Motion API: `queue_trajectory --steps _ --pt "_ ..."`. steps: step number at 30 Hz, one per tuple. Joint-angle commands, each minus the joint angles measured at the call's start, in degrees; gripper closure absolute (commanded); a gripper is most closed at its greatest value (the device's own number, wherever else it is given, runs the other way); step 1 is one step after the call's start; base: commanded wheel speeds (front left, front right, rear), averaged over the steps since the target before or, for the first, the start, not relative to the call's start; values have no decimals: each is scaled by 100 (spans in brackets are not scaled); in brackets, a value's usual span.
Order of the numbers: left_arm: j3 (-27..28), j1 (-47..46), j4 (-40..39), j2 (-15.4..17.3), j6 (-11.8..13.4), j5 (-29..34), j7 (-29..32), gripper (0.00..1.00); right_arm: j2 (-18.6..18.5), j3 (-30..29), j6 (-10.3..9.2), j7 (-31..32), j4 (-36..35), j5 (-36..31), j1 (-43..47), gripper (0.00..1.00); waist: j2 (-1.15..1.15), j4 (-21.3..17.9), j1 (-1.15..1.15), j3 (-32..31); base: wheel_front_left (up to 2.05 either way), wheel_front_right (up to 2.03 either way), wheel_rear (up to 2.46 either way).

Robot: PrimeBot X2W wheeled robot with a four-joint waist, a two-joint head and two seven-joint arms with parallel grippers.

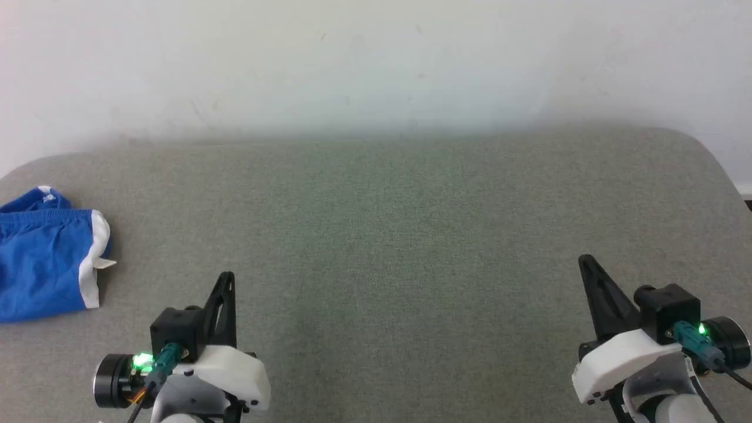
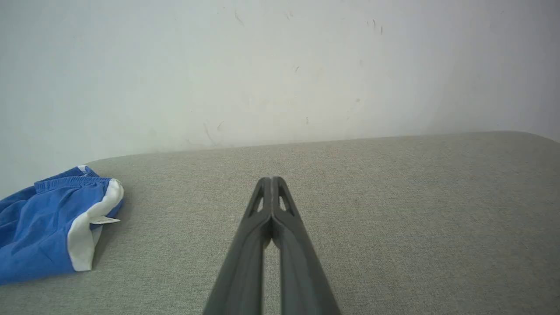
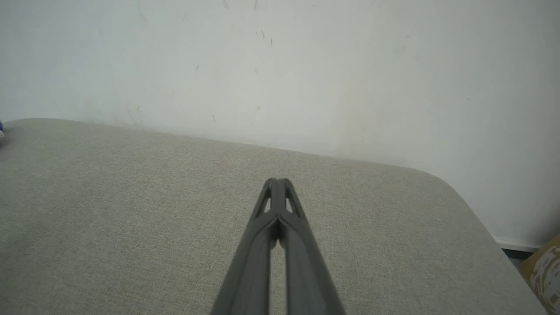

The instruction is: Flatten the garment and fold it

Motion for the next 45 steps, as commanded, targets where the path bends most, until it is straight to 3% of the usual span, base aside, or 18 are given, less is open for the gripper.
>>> queue_trajectory --steps 1,16,17,34,45 --pt "24 -77 14 -29 -47 39 -5 100 23 -5 -11 2 3 -34 -33 100 0 0 0 0 0 0 0" --pt "24 -77 14 -29 -47 39 -5 100 23 -5 -11 2 3 -34 -33 100 0 0 0 0 0 0 0" --pt "0 0 0 1 1 0 -1 0 0 -1 1 -1 0 1 0 0 0 0 0 0 0 0 0" --pt "-122 -33 -7 17 239 26 -175 0 -1 -168 0 -175 -87 127 14 0 0 45 0 33 0 0 0" --pt "-231 -71 -13 50 449 11 -308 0 1 -260 -1 -307 -155 174 28 0 0 341 0 77 0 0 0"
